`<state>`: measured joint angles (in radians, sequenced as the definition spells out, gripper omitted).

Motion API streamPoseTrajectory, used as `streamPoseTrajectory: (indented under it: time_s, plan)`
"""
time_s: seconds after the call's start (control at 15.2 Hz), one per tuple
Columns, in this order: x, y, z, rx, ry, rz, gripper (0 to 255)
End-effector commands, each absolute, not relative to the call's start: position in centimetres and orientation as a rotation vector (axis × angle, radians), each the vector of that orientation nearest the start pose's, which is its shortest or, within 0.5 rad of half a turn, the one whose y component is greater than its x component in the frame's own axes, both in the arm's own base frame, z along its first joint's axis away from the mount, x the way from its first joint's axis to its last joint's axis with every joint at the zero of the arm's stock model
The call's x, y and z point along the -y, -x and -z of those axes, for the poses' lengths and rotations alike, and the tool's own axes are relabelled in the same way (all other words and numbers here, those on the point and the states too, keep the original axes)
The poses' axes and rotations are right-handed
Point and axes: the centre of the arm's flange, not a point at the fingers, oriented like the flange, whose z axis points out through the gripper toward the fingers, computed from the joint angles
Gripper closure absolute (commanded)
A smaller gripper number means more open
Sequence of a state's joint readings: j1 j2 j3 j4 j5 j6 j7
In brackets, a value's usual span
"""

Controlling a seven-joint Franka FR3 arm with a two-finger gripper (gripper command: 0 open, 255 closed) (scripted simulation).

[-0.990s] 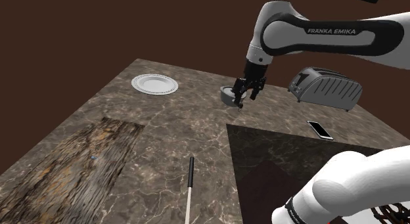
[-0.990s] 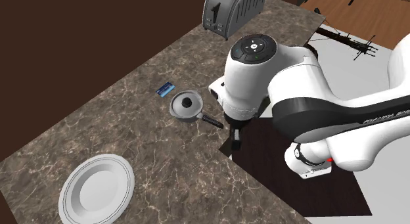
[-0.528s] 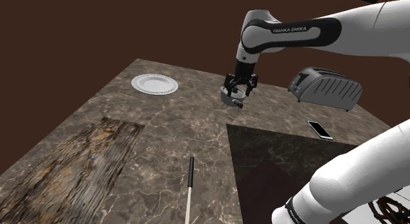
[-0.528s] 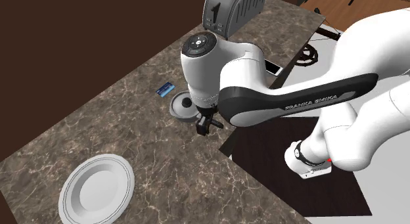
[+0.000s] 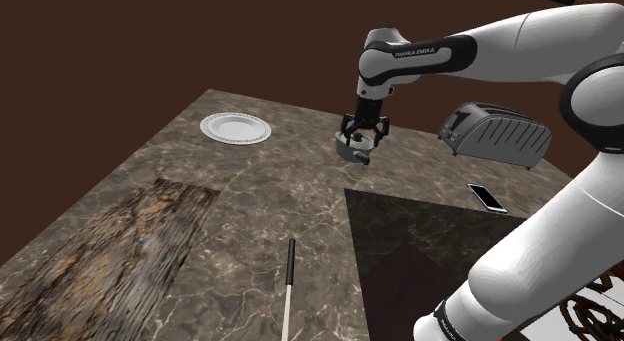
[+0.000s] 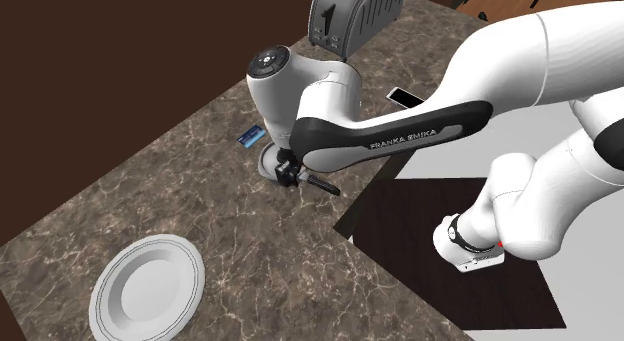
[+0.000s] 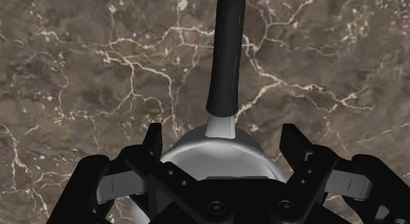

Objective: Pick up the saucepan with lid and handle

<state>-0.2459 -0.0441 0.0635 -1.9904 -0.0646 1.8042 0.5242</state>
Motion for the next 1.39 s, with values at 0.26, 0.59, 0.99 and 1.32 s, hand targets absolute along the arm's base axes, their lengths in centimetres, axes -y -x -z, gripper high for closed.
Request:
streamPoseTrajectory:
  time_s: [0.26, 0.59, 0.99, 1.32]
  plan:
    - [10.2, -52.0, -44.1, -1.094, 3.032, -0.209, 0]
    - [10.3, -51.9, -44.2, -1.094, 3.032, -0.209, 255]
    - [10.2, -52.0, -44.1, -1.094, 3.032, -0.209, 255]
    - [10.2, -52.0, -46.8, -1.094, 3.032, -0.209, 255]
